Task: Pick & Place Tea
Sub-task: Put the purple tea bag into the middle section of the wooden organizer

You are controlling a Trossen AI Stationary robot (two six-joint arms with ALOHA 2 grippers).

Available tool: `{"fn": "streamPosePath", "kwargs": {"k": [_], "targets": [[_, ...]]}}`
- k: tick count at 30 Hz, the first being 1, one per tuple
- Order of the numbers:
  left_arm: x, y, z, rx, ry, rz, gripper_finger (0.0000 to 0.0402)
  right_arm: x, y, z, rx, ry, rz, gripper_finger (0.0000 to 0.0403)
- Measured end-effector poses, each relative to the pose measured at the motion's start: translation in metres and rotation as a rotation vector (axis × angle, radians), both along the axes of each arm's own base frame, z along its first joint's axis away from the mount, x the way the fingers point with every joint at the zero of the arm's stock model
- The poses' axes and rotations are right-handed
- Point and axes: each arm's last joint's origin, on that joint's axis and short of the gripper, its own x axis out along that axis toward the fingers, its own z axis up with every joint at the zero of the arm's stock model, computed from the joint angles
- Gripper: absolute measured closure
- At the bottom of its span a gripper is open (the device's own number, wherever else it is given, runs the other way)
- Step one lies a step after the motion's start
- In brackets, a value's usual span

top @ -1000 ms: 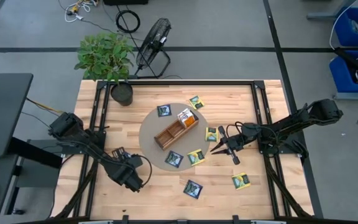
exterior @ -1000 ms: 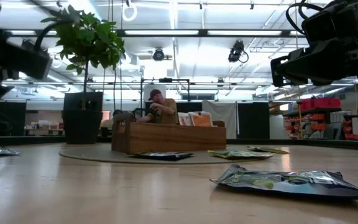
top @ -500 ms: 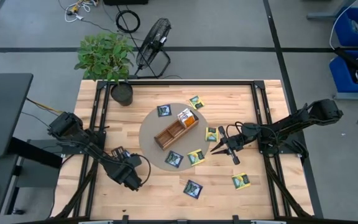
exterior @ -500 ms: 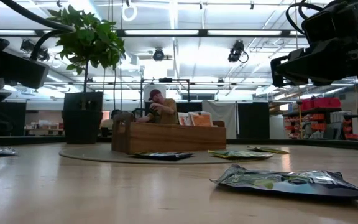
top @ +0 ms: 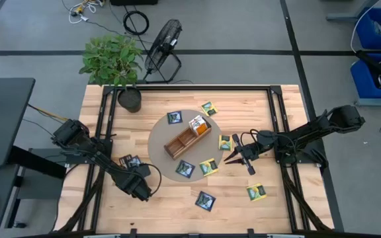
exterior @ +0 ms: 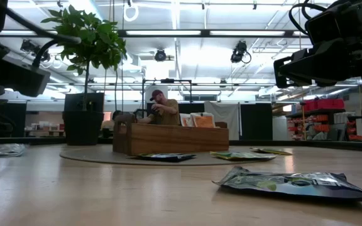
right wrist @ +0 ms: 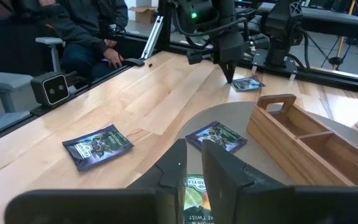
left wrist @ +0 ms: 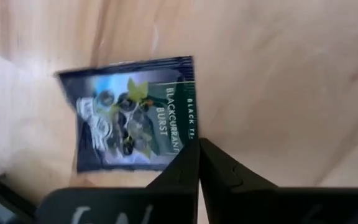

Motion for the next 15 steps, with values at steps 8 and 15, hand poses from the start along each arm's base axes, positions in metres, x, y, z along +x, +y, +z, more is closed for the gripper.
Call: {"fn": "streamPosePath", "kwargs": {"k": [8,15], "targets": [[0.010,-0.008,0.004,-0.064,-0.063,-0.046,0.0399,0.000,0.000,0.000,0.004,0.002,-0.001,0.0344],[0.029,-0.022,0.029,-0.094,-0.162,-0.109,0.0400,0.000,0.000,0.000,0.007,0.003,-0.002,0.0344]]}}
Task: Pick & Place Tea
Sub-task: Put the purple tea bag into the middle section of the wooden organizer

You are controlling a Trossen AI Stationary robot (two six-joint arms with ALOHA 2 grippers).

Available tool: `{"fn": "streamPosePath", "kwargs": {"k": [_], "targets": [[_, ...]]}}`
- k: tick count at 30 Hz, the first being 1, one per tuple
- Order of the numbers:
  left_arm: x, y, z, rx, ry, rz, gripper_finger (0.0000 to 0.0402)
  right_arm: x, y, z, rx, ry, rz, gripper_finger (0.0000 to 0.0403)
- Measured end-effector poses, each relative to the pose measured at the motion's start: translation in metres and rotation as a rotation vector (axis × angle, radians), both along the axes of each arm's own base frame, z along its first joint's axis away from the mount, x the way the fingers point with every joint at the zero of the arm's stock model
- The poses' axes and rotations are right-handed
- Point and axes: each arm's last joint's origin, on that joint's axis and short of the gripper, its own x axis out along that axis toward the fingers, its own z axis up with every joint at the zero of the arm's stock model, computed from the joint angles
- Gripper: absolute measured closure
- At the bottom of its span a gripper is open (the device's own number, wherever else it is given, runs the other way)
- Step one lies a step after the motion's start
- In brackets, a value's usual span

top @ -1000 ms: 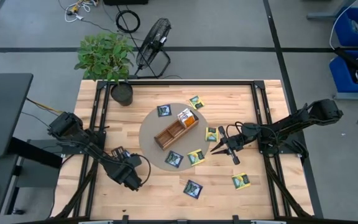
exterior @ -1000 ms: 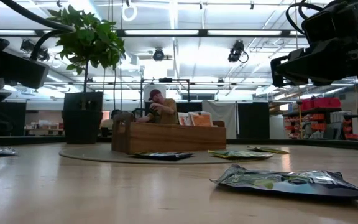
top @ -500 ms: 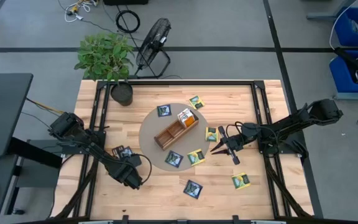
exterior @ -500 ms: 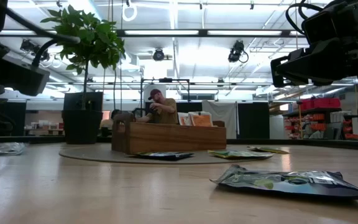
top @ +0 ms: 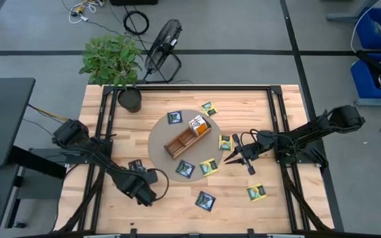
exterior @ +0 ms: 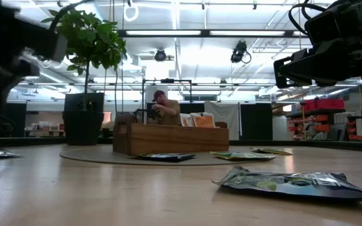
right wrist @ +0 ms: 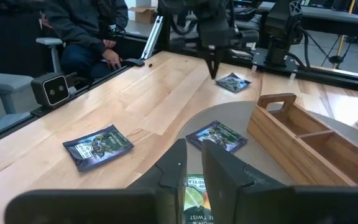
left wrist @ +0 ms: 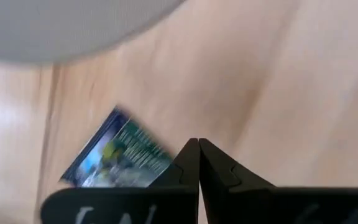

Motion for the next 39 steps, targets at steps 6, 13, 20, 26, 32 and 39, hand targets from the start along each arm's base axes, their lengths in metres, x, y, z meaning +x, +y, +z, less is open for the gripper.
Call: {"fn": "streamPosePath", "kwargs": {"k": [6,13,20,26,32,39], "targets": [[0.002,-0.006,0.008,-0.019,-0.021,0.025,0.0388,0.000,0.000,-0.001,0.007,0.009,-0.001,0.0344],[-0.015,-0.010,0.005,0.039,0.056,-0.027,0.0305,0.000,0.000,-0.001,0.006,0.009,-0.001,0.0344],[-0.016,-0.012,0.005,0.074,0.012,-0.044,0.0220,0.000,0.000,-0.001,0.009,0.009,-0.002,0.0344],[-0.028,-0.004,-0.013,0.068,0.084,-0.020,0.0194,0.000,0.000,-0.001,0.009,0.011,-0.002,0.0344],[-0.028,0.001,-0.018,0.074,0.085,-0.014,0.0201,0.000,0.000,0.000,0.006,0.006,-0.001,0.0344],[-0.028,0.007,-0.027,0.051,0.080,-0.012,0.0205,0.000,0.000,0.000,0.010,0.009,-0.002,0.0344]]}}
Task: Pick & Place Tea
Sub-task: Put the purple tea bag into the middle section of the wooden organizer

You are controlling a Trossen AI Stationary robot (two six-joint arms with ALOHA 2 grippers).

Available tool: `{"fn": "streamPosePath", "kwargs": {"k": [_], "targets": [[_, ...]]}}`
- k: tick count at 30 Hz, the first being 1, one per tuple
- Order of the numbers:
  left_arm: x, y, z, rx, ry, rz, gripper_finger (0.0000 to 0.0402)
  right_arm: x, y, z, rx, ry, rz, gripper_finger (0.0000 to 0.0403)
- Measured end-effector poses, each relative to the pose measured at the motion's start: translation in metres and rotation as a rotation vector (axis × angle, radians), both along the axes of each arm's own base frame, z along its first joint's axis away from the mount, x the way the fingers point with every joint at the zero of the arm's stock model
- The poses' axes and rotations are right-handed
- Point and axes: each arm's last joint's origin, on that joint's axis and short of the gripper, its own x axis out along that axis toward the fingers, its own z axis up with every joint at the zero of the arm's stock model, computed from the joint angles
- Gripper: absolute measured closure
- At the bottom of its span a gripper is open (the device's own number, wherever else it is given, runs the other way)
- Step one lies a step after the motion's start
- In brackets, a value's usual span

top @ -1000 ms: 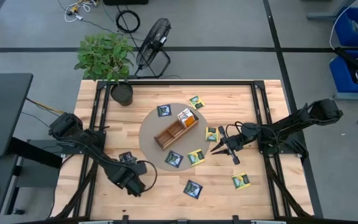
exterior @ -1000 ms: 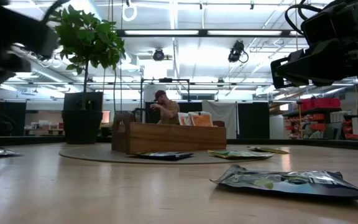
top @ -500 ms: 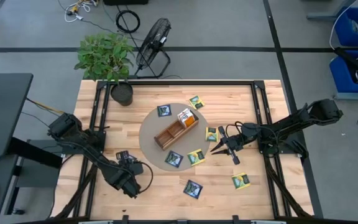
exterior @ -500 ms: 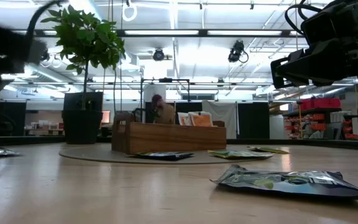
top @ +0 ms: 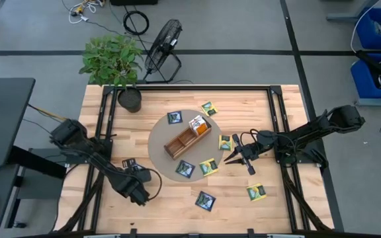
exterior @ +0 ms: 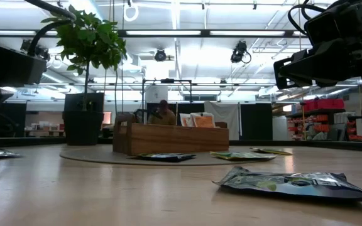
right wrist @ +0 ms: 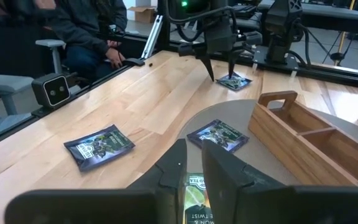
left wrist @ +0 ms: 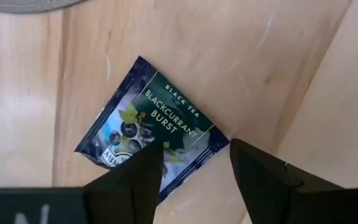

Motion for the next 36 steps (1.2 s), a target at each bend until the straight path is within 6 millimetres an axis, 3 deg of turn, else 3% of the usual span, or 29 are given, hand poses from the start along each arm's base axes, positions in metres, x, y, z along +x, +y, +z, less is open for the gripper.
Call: {"fn": "streamPosePath", "kwargs": {"k": [6,14,20,28,36], "targets": [[0.000,0.002,-0.005,-0.020,-0.005,0.010,0.0247,0.000,0.000,0.000,0.000,0.001,0.000,0.0344],[0.007,0.009,-0.006,-0.050,0.017,0.004,0.0388,0.000,0.000,0.000,0.000,0.000,0.000,0.0344],[0.012,0.015,-0.005,-0.055,0.032,-0.009,0.0398,0.000,0.000,0.000,0.007,0.003,-0.001,0.0344],[0.024,0.009,0.009,0.021,-0.044,-0.035,0.0400,0.000,0.000,0.000,0.001,0.001,0.000,0.0344],[0.024,0.003,0.012,-0.017,-0.045,-0.049,0.0400,0.000,0.000,0.000,0.003,0.002,-0.001,0.0344]]}}
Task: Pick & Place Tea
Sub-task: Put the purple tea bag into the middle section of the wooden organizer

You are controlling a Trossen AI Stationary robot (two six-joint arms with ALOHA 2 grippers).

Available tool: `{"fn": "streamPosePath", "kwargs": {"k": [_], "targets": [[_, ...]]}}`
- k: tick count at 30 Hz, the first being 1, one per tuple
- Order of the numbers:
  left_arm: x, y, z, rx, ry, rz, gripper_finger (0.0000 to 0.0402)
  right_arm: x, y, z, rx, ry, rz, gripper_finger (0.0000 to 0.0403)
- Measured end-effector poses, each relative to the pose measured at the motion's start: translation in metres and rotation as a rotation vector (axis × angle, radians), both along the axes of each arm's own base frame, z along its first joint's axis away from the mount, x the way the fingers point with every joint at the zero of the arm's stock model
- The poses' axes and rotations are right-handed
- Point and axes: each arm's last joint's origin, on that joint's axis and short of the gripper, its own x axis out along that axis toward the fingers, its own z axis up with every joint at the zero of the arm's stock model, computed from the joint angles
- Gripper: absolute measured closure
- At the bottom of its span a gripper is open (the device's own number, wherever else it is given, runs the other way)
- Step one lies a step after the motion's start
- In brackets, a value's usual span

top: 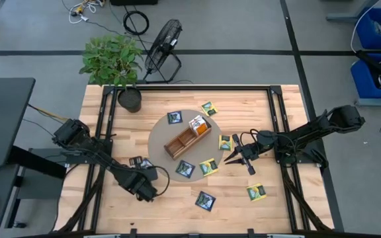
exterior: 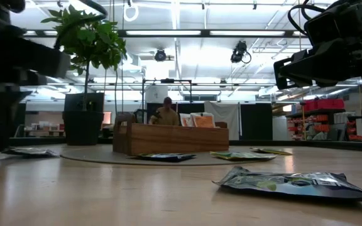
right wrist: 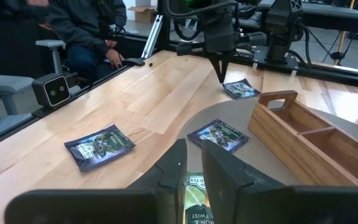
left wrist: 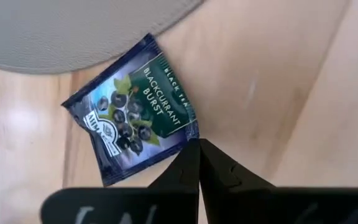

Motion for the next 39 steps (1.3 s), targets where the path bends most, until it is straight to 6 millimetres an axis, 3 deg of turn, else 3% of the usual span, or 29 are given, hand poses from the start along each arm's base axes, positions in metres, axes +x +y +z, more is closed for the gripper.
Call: {"fn": "streamPosePath", "kwargs": {"k": [12,24,33,39], "targets": [[0.015,-0.026,0.034,0.001,-0.162,-0.080,0.0401,0.000,0.000,0.000,-0.006,-0.002,0.003,0.0344],[0.023,-0.021,0.037,0.001,-0.184,-0.102,0.0401,0.004,0.001,0.006,-0.050,-0.049,0.011,0.0344],[0.032,-0.027,0.076,0.029,-0.192,-0.140,0.0402,0.010,0.001,0.011,-0.079,-0.060,0.017,0.0319],[0.037,-0.027,0.089,0.034,-0.210,-0.149,0.0402,0.011,0.001,0.010,-0.073,-0.047,0.016,0.0292]]}}
